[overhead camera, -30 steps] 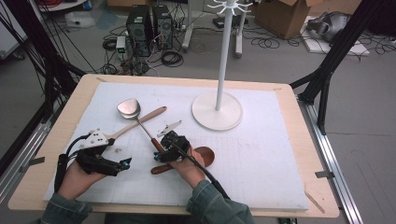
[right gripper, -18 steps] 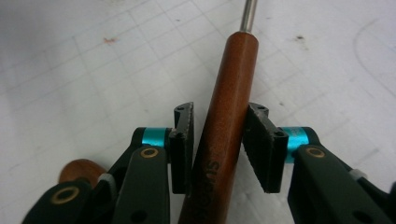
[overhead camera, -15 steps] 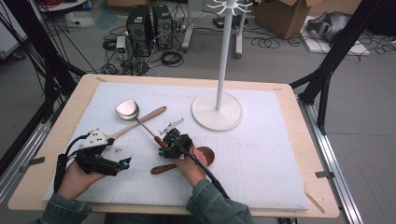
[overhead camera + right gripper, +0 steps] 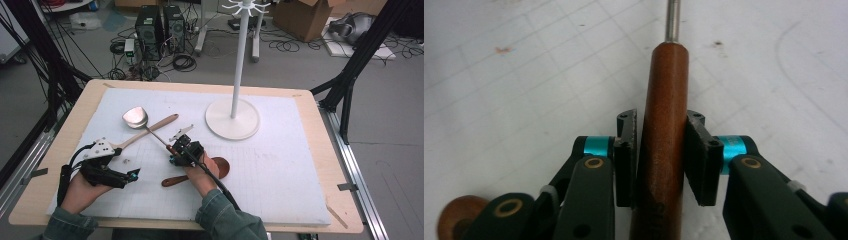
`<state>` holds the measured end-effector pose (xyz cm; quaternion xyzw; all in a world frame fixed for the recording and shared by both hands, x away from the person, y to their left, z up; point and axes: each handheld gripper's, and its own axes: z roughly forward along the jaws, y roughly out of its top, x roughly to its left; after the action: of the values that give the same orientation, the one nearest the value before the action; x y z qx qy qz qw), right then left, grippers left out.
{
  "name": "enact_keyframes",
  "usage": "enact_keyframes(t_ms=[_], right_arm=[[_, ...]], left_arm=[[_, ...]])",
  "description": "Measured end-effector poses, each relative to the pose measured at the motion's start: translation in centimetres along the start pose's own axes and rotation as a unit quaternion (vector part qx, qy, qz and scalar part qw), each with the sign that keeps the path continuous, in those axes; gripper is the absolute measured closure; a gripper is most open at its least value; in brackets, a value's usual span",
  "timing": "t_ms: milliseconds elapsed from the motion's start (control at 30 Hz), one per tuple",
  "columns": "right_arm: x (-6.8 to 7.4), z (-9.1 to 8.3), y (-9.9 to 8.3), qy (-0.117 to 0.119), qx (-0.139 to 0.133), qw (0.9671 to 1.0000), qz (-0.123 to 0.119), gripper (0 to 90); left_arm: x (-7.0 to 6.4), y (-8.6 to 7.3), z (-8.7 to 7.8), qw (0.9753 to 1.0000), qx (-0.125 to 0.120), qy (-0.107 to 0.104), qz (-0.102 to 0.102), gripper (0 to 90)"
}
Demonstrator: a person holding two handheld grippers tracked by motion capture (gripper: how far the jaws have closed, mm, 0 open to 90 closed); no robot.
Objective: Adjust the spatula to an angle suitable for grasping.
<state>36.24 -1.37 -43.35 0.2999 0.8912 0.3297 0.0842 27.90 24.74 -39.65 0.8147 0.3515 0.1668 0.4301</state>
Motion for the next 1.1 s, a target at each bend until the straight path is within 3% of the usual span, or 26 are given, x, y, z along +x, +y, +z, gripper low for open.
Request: enact_keyframes(t_ms=[167,500,767,1100], right_arm=[[-0.7,-0.6,0.0,-0.01,-0.017,0.9997,0.013,73.6],[-0.6,-1.1,0.1,-0.027,-0.034,0.999,-0.01,73.9],[-0.8,-2.1,-0.1,-0.025,-0.049,0.9984,-0.011,74.0],[-1.3,-5.0,-1.3,-0.014,-0.076,0.9969,-0.014,74.0]], left_arm=[[0.0,-0.1,0.1,1.0,0.001,0.001,-0.001,1.8],[0.1,0.0,-0.1,1.0,-0.002,0.004,-0.003,1.8],[0.1,0.0,0.0,1.0,0.0,0.003,-0.002,1.8],[0.0,0.0,0.1,1.0,0.002,0.001,0.0,1.8]])
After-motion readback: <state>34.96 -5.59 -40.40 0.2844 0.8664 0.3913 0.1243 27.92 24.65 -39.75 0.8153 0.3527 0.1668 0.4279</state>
